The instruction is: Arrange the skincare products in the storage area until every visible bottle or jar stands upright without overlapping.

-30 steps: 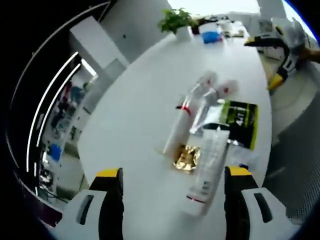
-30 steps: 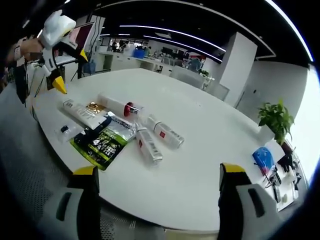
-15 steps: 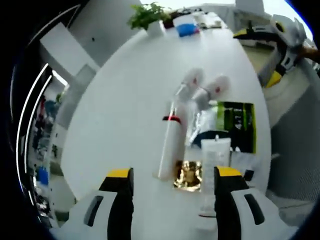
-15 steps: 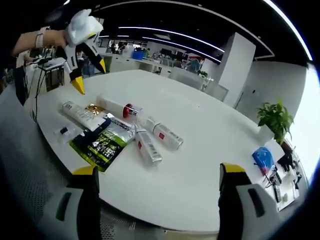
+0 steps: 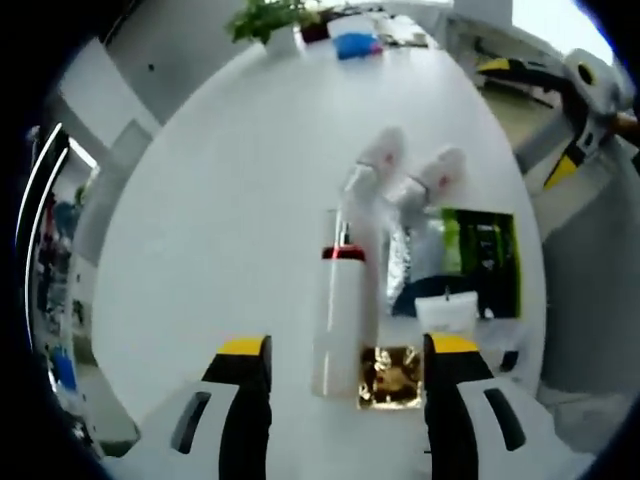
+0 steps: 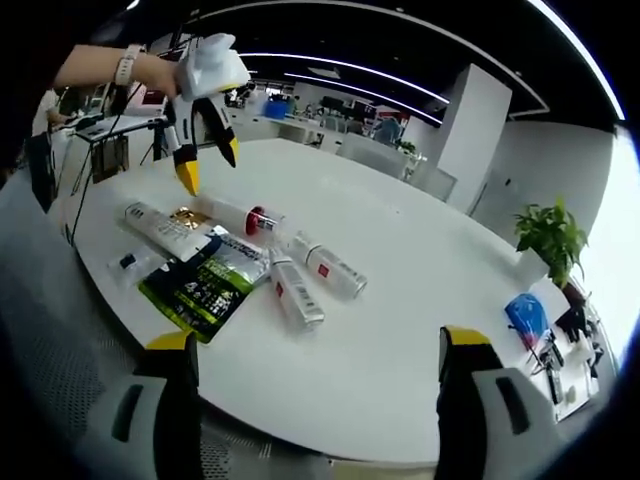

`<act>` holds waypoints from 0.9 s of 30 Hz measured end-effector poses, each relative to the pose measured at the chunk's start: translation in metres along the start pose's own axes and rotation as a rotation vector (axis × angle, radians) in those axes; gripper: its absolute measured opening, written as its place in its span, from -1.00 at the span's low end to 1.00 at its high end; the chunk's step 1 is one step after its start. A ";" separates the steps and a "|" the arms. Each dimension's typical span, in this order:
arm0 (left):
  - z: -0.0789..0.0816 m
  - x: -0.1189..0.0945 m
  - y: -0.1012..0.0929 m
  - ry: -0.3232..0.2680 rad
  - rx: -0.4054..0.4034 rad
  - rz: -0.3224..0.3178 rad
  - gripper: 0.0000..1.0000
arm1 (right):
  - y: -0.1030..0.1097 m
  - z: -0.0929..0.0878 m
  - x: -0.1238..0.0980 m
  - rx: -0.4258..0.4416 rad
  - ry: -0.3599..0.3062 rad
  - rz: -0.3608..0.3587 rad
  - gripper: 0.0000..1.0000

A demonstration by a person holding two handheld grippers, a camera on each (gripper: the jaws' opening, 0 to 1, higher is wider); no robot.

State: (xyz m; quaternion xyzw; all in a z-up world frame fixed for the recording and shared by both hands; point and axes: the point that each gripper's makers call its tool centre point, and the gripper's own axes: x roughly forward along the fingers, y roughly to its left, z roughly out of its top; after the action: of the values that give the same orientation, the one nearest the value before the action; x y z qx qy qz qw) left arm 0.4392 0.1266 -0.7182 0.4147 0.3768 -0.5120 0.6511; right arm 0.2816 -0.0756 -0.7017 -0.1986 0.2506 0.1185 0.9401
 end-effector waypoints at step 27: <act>0.007 0.056 -0.005 0.100 0.044 -0.160 -0.30 | -0.003 -0.003 0.001 0.005 0.020 -0.017 0.99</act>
State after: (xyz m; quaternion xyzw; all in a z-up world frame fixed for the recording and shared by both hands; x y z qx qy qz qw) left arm 0.4455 0.1001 -0.7676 0.4224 0.4296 -0.5493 0.5791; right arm 0.2826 -0.0795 -0.7033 -0.1996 0.2585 0.1078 0.9390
